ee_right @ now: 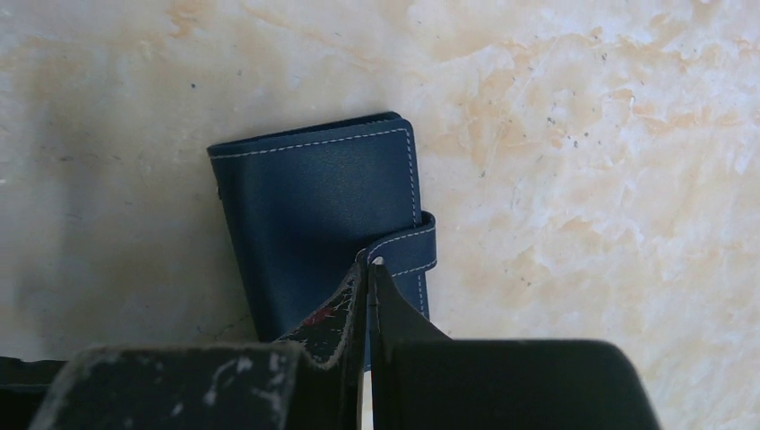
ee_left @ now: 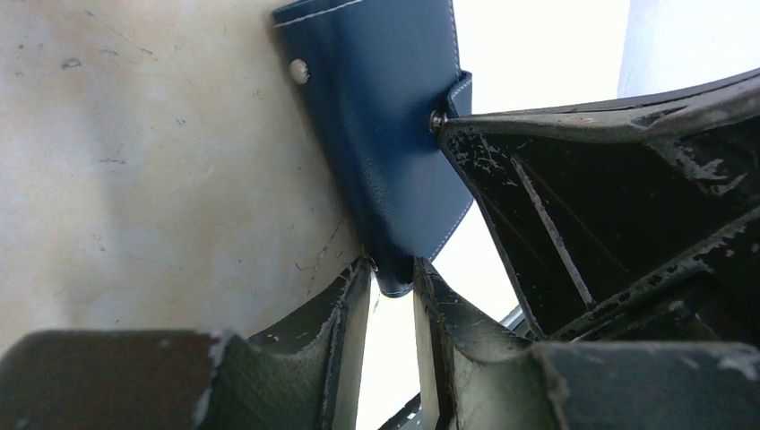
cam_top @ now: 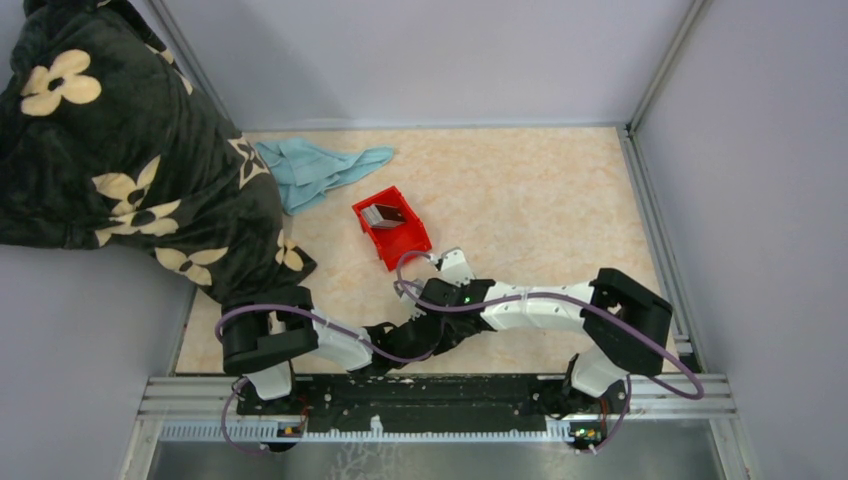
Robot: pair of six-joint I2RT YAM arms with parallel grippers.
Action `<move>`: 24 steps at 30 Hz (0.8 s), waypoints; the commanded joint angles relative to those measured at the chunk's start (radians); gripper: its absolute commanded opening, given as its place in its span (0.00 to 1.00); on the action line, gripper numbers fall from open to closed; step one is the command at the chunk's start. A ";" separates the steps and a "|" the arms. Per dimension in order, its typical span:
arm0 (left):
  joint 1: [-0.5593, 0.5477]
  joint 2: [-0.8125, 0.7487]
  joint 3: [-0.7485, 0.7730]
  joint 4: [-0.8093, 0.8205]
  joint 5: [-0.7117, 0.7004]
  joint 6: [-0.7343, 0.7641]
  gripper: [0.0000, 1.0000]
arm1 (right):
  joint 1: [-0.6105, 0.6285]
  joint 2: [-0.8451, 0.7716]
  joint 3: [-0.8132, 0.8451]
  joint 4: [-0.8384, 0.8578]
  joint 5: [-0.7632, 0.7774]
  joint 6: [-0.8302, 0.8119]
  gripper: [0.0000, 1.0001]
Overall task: Put the credit cards into the card holder
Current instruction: Close the card holder at the center of the board.
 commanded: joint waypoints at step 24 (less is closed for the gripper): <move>0.005 0.095 -0.088 -0.265 0.048 0.023 0.34 | -0.102 0.044 -0.027 0.133 -0.209 0.005 0.00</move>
